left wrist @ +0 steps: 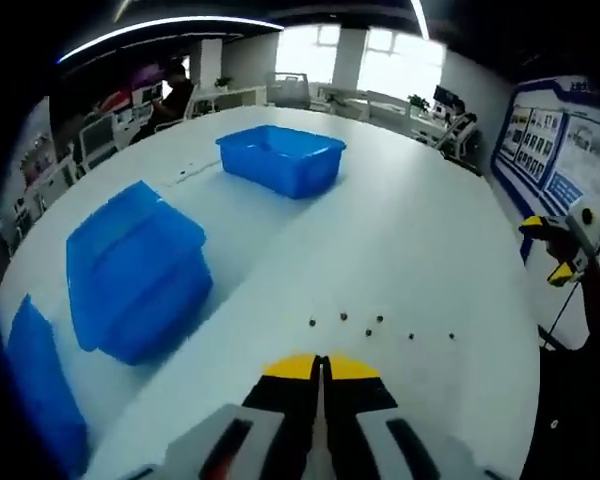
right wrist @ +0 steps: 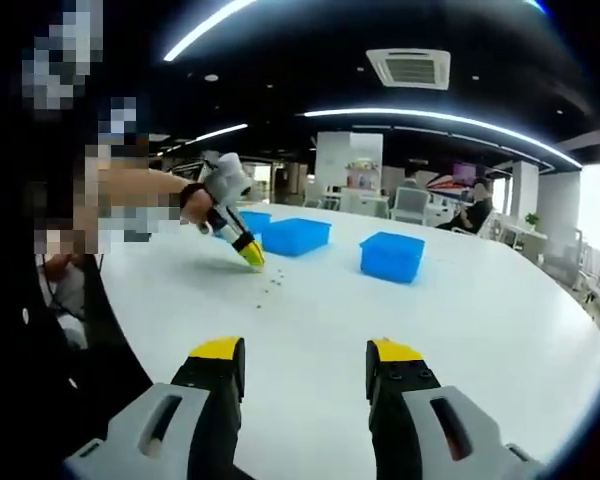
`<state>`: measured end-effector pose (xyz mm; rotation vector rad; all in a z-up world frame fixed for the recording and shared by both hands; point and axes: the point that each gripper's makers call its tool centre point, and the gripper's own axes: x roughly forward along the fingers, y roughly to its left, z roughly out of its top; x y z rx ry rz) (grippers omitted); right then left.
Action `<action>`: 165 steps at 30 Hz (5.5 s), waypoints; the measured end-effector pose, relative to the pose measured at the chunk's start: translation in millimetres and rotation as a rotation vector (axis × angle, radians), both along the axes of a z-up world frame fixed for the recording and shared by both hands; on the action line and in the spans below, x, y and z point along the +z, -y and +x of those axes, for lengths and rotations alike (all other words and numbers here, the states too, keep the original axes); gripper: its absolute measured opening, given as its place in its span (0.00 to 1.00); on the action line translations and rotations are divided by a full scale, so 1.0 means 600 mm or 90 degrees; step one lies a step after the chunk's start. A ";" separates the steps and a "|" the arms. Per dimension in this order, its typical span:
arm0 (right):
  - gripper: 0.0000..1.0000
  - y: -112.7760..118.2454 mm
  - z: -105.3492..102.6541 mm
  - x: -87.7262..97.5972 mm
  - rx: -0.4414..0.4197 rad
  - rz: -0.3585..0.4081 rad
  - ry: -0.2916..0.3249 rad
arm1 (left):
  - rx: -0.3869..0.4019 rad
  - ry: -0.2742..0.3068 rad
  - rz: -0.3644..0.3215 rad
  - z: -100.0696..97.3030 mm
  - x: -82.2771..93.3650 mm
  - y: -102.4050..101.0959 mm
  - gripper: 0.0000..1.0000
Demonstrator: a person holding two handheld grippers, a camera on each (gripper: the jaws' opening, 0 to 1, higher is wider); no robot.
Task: Pick up the resistors one by one and place each resistor into its matching bin, sorting the parts by color and model until every resistor is separated into the correct bin for its type
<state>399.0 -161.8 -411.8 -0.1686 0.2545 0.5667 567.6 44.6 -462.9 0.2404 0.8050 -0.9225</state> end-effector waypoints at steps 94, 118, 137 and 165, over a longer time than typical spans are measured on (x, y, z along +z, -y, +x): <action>0.48 -0.022 0.009 0.064 -0.001 0.056 0.059 | 0.096 0.337 -0.338 -0.087 0.211 0.041 0.33; 0.49 -0.056 -0.001 0.061 0.026 0.030 0.056 | 0.137 0.258 -0.268 -0.180 0.140 -0.118 0.44; 0.50 -0.034 -0.009 0.025 0.018 0.027 0.026 | -0.118 0.112 0.031 -0.016 0.071 0.016 0.37; 0.50 0.004 -0.001 0.004 -0.022 0.045 0.008 | -0.295 -0.016 0.237 0.029 -0.032 0.051 0.11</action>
